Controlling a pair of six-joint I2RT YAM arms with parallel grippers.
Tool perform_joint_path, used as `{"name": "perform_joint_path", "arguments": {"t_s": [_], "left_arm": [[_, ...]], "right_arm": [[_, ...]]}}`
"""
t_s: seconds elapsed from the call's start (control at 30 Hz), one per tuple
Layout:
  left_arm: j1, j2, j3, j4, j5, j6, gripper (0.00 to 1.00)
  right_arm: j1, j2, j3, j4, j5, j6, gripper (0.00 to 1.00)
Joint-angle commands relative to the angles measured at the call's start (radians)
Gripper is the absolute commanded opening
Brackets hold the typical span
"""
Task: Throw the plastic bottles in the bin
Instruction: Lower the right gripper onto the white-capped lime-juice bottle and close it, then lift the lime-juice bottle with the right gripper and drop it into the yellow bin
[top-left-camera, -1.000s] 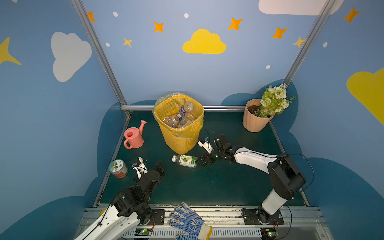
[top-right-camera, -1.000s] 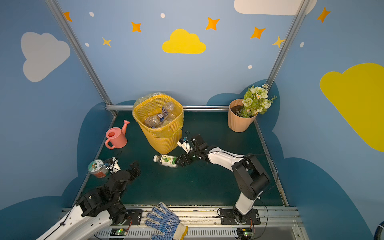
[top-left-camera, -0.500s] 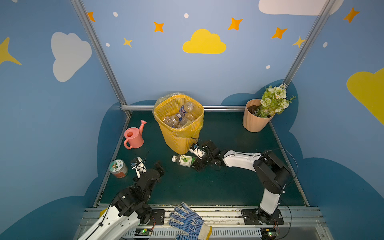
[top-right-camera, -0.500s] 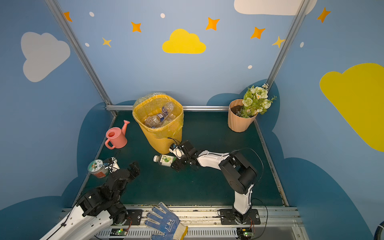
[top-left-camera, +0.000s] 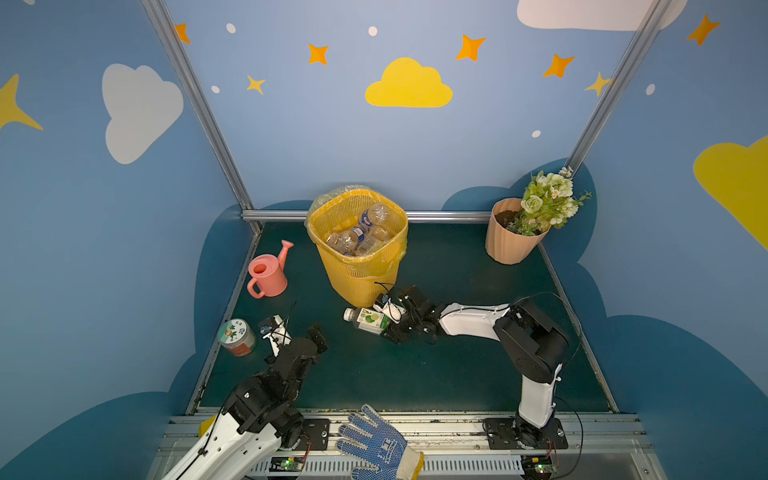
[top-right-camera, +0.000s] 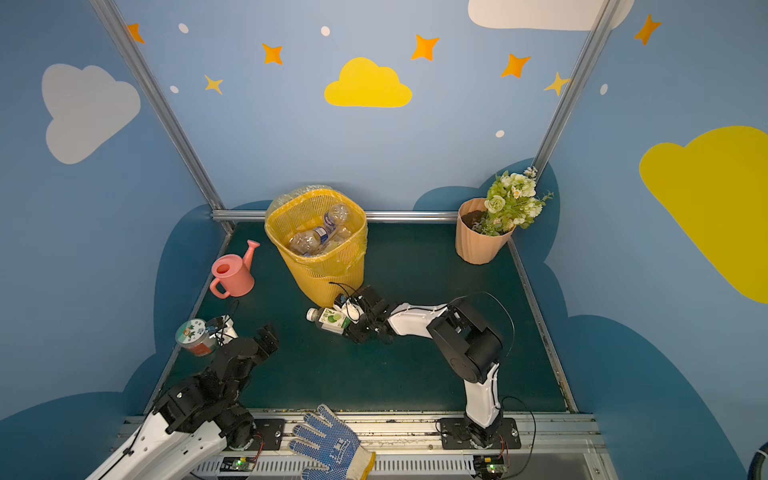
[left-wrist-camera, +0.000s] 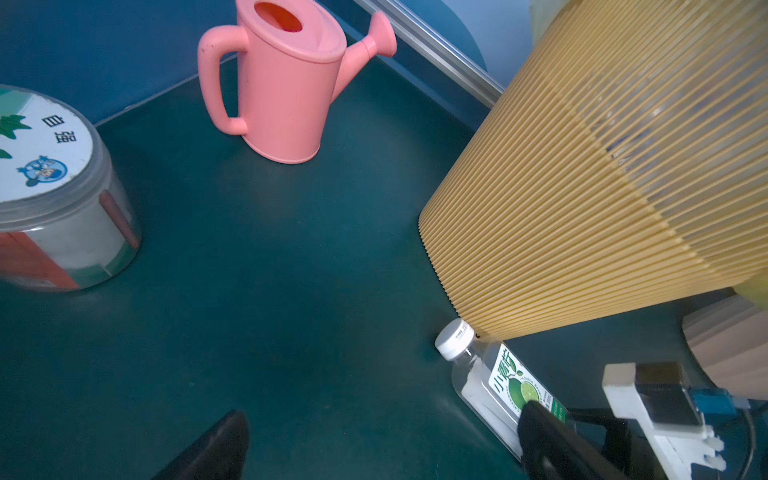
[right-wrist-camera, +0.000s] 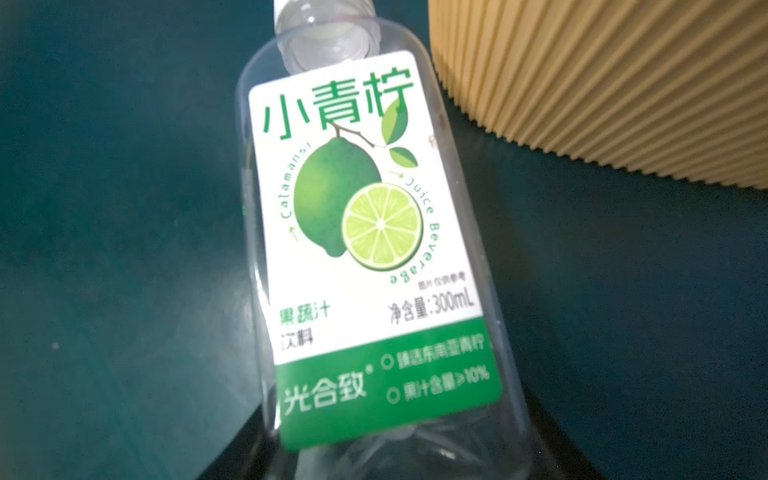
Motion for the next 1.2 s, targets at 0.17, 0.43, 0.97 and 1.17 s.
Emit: {"name": "perform_joint_path", "arguments": {"t_s": [0.17,0.43,0.97,1.17], "left_arm": [[0.006,-0.023,-0.008,-0.031,-0.002,0.002,1.0],[0.007,-0.016,-0.01,-0.026,0.006,-0.001,1.0],[0.008,0.0,-0.01,-0.008,0.023,-0.004,1.0],[0.007,-0.003,-0.007,-0.019,0.026,-0.01,1.0]], "right_arm": [[0.007,-0.207,-0.147,-0.133,0.053,0.092,0.53],[0.01,-0.386,-0.272,-0.181,0.124,0.178,0.55],[0.027,-0.415,-0.169,-0.269,0.192,0.132,0.88],[0.029,-0.263,0.005,-0.432,0.121,0.082,0.87]]}}
